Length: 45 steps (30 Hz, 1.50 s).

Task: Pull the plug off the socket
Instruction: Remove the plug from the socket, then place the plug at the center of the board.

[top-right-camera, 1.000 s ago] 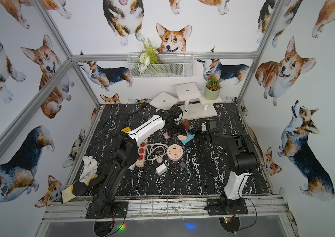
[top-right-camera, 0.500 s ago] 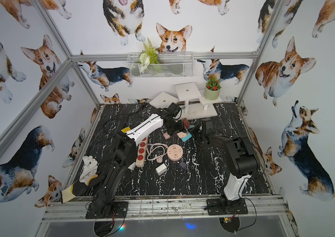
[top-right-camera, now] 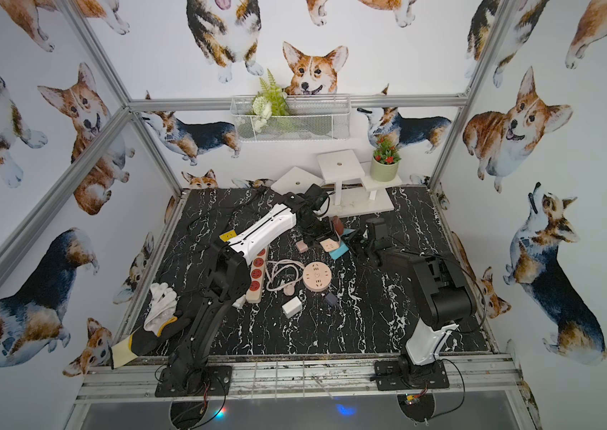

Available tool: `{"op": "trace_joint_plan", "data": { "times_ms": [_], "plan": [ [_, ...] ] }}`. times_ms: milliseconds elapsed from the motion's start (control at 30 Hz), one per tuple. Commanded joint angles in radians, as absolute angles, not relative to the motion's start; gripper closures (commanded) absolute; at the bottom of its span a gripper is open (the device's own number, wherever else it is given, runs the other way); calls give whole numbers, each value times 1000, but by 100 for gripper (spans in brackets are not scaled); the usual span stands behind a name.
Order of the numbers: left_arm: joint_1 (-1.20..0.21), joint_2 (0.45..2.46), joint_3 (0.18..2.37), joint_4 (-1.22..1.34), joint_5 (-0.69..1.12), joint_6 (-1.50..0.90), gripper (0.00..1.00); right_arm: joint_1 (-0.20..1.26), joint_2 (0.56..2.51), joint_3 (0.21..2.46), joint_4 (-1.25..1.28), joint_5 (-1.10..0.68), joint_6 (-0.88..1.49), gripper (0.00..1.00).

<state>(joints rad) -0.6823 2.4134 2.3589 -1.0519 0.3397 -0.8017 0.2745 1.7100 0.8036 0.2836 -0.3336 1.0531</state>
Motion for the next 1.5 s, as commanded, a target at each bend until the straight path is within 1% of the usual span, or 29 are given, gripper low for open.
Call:
{"op": "trace_joint_plan", "data": {
  "times_ms": [0, 133, 267, 533, 633, 700, 833, 1067, 1300, 1400, 1467],
  "plan": [
    [-673, 2372, 2344, -1047, 247, -747, 100, 272, 1718, 790, 32, -252, 956, 100],
    [-681, 2367, 2375, -1109, 141, -646, 100, 272, 1713, 794, 3, -248, 943, 100],
    [-668, 2337, 2322, -1068, 183, -673, 100, 272, 1714, 797, 25, -276, 948, 100],
    [-631, 2223, 2203, -968, 211, -706, 100, 271, 1730, 825, 45, -337, 956, 100],
    [-599, 2153, 2110, -899, 226, -722, 100, 270, 1730, 831, 43, -345, 956, 100],
    [-566, 2095, 2007, -816, 239, -754, 100, 270, 1730, 830, 49, -361, 958, 100],
    [-506, 2011, 1840, -687, 219, -795, 100, 270, 1739, 831, 67, -413, 971, 100],
    [-402, 2006, 1671, -458, 285, -888, 99, 268, 1711, 838, 37, -472, 965, 100],
    [-381, 2099, 1713, -417, 333, -888, 93, 267, 1685, 860, -60, -481, 916, 100],
    [-381, 2112, 1691, -409, 326, -904, 90, 265, 1674, 873, -104, -468, 892, 100],
    [-380, 2111, 1655, -384, 327, -918, 87, 262, 1669, 877, -118, -466, 884, 100]
  ]
}}
